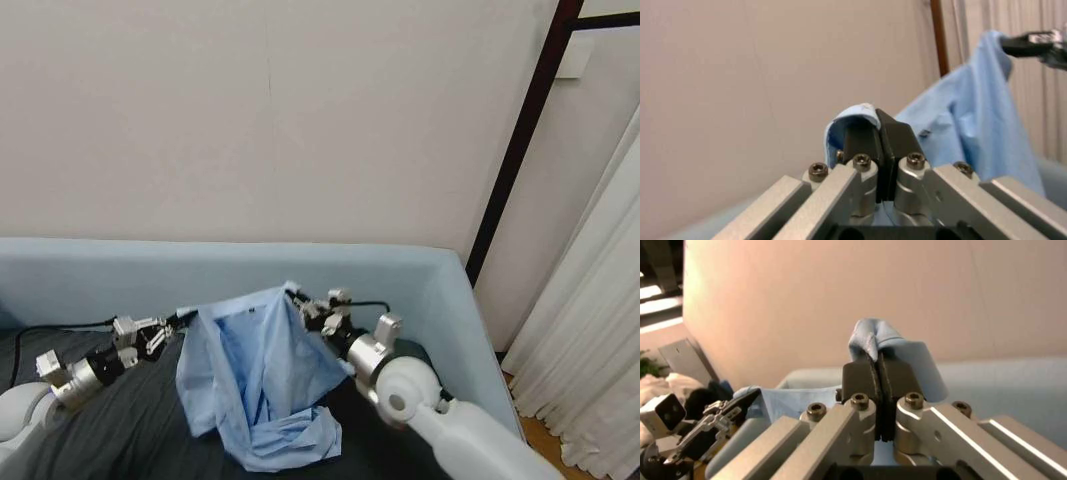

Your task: Pick up the clothes from the sofa and hang them on the clothes hanger.

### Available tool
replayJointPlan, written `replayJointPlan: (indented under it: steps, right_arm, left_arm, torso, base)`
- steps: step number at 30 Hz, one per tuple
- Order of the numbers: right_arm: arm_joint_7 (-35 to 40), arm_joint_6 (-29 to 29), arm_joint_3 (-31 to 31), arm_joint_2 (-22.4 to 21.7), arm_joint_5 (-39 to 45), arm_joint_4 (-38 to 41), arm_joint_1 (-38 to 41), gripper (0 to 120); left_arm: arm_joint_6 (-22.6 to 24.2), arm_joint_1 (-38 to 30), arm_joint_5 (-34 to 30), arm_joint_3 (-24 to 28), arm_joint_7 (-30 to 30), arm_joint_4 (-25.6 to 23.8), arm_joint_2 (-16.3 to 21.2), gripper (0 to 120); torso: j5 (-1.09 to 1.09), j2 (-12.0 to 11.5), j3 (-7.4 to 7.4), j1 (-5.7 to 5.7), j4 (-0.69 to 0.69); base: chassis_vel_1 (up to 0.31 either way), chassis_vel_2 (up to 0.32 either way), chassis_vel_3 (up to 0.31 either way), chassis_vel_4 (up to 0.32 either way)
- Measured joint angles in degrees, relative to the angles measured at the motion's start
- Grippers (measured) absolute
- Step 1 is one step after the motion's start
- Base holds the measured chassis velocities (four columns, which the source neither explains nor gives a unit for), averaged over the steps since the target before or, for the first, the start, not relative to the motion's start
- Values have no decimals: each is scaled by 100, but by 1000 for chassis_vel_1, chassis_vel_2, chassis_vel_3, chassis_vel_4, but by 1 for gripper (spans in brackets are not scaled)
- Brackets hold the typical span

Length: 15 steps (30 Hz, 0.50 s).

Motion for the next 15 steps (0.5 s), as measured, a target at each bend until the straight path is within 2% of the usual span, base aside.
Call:
replayJointPlan:
  steps: [4, 6, 8, 11, 12, 15]
  right_arm:
    - [-13, 45, 384, -358, 243, 360, 160, 0]
    - [-23, 76, 683, -718, 433, 641, 314, 0]
    - [-23, 84, 778, -849, 496, 750, 366, 0]
    - [-26, 159, 1060, -1414, 619, 1142, 465, 0]
    - [-26, 159, 1060, -1414, 619, 1142, 465, 0]
    - [22, 166, 1290, -1854, 771, 1456, 466, 0]
  left_arm:
    - [-18, -189, -378, 4, -619, -509, 301, 0]
    - [-15, -367, -750, -32, -985, -968, 661, 0]
    - [-12, -424, -871, -45, -1063, -1097, 788, 0]
    - [17, -708, -1322, -101, -1179, -1473, 1284, 0]
    - [17, -708, -1322, -101, -1179, -1473, 1284, 0]
    - [90, -1086, -1725, -103, -1187, -1603, 1641, 0]
  torso:
    - [-2, 0, 0, 0, 0]
    - [-2, 0, -1, 0, 0]
    - [-2, 0, -1, 0, 0]
    - [-2, 0, -1, 0, 1]
    - [-2, 0, -1, 0, 1]
    - [-2, 0, -1, 0, 0]
  base:
    - [0, 0, 0, 0]
    - [0, 0, 0, 0]
    - [0, 0, 0, 0]
    - [0, 0, 0, 0]
    - [0, 0, 0, 0]
    - [0, 0, 0, 0]
